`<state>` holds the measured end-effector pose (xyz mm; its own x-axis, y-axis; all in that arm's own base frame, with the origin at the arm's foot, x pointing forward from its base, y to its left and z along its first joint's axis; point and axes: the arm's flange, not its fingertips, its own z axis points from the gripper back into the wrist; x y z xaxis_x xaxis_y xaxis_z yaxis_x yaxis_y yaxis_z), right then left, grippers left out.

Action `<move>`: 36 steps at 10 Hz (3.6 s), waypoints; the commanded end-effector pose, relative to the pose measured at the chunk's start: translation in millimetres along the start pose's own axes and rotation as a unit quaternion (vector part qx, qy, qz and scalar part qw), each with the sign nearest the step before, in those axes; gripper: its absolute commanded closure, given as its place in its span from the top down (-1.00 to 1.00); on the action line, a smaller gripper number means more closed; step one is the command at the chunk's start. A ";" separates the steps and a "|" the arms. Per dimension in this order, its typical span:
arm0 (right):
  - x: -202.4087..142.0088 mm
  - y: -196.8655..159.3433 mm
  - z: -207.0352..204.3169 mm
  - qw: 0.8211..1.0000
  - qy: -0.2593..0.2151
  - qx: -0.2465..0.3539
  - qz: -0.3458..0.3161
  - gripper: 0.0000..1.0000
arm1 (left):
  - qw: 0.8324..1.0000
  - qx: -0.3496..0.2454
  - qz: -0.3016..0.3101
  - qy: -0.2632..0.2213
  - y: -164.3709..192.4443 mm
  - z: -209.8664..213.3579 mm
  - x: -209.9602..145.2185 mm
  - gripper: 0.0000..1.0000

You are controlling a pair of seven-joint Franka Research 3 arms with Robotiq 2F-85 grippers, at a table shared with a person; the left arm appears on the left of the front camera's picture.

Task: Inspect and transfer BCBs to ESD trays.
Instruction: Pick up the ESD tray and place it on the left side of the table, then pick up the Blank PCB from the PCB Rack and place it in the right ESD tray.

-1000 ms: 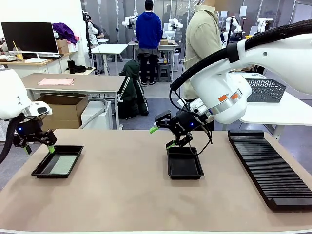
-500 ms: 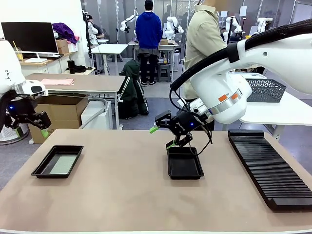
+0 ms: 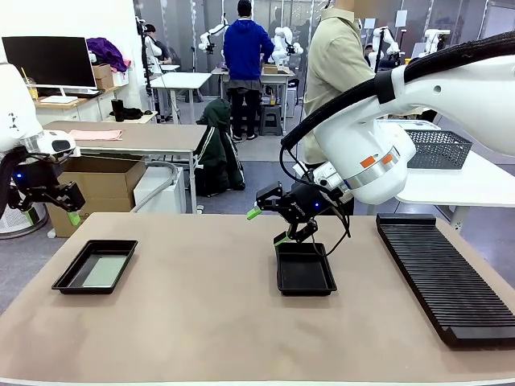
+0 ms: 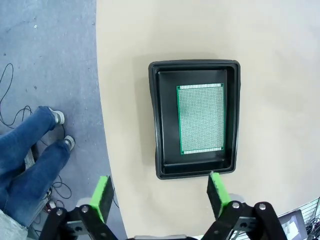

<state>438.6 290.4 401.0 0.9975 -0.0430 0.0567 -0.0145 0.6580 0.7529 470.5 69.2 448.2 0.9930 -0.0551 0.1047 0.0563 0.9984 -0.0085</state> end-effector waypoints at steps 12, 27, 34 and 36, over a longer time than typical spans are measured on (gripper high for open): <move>-0.4 1.0 -0.5 1.000 -0.005 -0.002 -0.006 1.00 | 1.000 0.001 0.002 -0.001 1.2 -2.0 -1.1 1.00; -0.4 1.0 -0.5 1.000 -0.005 -0.002 -0.006 1.00 | 1.000 0.001 0.002 -0.001 1.2 -2.0 -1.1 1.00; -0.4 1.0 -0.5 1.000 -0.005 -0.002 -0.006 1.00 | 1.000 0.001 0.002 -0.001 1.2 -2.0 -1.1 1.00; -0.4 1.0 -0.5 1.000 -0.005 -0.002 -0.006 1.00 | 1.000 0.001 0.002 -0.001 1.2 -2.0 -1.1 1.00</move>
<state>438.6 290.4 401.0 0.9975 -0.0430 0.0567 -0.0145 0.6580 0.7529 470.5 69.2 448.1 0.9930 -0.0550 0.1047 0.0562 0.9984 -0.0085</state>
